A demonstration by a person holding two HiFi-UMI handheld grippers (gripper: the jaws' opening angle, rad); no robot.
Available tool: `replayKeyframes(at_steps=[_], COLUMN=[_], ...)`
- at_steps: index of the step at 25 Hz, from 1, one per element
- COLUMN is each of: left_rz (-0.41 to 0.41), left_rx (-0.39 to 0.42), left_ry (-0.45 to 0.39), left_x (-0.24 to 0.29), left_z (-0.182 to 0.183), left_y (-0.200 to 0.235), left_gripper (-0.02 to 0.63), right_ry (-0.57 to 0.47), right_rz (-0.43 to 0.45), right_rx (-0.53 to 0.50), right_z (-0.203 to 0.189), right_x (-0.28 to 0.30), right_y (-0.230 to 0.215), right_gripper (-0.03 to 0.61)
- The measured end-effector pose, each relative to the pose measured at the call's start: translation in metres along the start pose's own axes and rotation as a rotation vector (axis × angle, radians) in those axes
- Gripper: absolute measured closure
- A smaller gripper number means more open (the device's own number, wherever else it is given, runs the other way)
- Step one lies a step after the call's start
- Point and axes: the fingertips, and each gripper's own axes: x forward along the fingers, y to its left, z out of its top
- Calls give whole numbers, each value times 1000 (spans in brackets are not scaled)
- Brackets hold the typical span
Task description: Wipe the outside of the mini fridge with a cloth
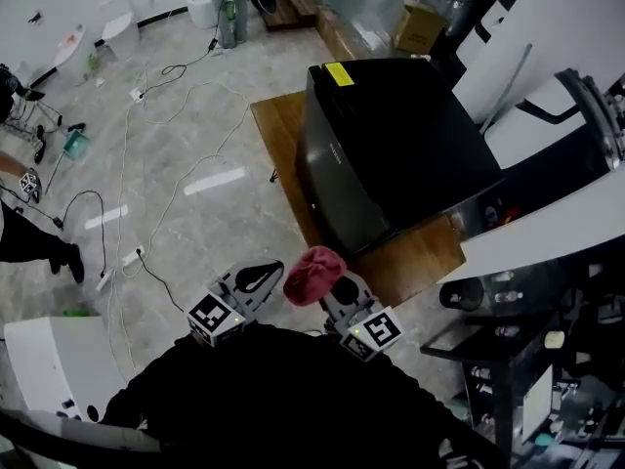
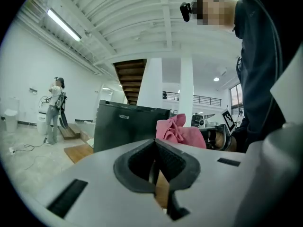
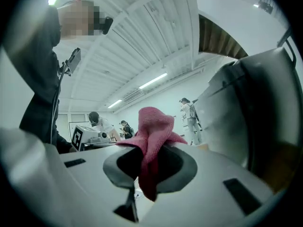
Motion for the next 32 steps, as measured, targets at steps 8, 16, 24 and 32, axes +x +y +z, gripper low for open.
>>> replayKeyframes(at_steps=[8,16,24,32], left_rz=[102,181,275,340], left_rx=[-19,16,-3,10], left_ry=[-63,-115,-112,-99], left_x=[-122,-232,-281,-250], left_z=[27,48,55,64], left_y=[110,253,341,440], left_gripper=[609,609,609,609], right_ry=[54,78,94,52], right_rz=[91,160,235,244], right_rx=[-39,-134,-127,-64], right_z=[-22,-40,-38,-42], right_x=[142,318,412,506], right_y=[81,139,156,96], right_gripper=[520,520,520,520])
